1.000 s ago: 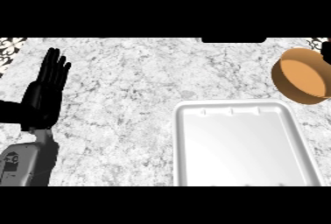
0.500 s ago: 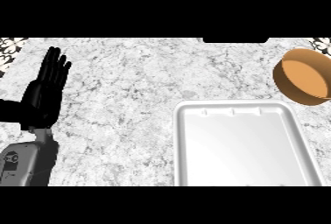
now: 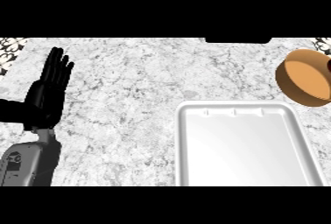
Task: Pick the can from the tray and place it in the pot
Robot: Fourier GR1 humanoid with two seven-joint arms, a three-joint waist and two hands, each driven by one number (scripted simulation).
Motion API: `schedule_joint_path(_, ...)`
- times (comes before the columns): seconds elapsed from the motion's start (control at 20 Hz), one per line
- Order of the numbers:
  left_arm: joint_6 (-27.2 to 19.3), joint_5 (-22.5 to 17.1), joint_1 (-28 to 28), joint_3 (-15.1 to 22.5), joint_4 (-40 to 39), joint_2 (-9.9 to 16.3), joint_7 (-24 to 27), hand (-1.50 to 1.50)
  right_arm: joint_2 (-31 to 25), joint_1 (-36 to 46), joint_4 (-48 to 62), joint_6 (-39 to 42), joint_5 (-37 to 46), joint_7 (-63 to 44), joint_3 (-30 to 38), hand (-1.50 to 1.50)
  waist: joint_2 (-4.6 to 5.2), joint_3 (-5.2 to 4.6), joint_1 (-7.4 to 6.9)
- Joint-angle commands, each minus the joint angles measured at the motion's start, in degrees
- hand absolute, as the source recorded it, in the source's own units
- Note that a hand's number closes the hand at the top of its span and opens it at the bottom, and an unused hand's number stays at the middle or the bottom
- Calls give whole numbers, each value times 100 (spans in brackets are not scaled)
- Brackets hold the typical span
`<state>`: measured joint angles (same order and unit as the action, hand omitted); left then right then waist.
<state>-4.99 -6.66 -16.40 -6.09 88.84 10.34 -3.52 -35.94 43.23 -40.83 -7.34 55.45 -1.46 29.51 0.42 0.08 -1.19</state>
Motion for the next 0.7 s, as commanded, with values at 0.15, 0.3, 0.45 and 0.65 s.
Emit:
schedule_joint_path(0.15, 13, 11, -148, 56, -41, -39, -99, 0, -293, 496, 1482, 445, -452, 812, 230, -150, 28, 6, -71)
schedule_joint_path(0.3, -126, 126, -39, 117, 216, -110, -76, 0, -152, 661, 1694, 166, -573, 1274, 265, -150, 28, 7, -98)
schedule_joint_path(0.45, -32, 125, -28, 79, -266, -174, 277, 0, -211, 541, 1478, 144, -1054, 1953, 588, -150, 23, 4, 15)
schedule_joint_path(0.65, -35, 208, 350, 212, 171, -174, 146, 0, -183, 901, 1408, 331, -1669, 1645, 1061, -150, -28, -2, 19)
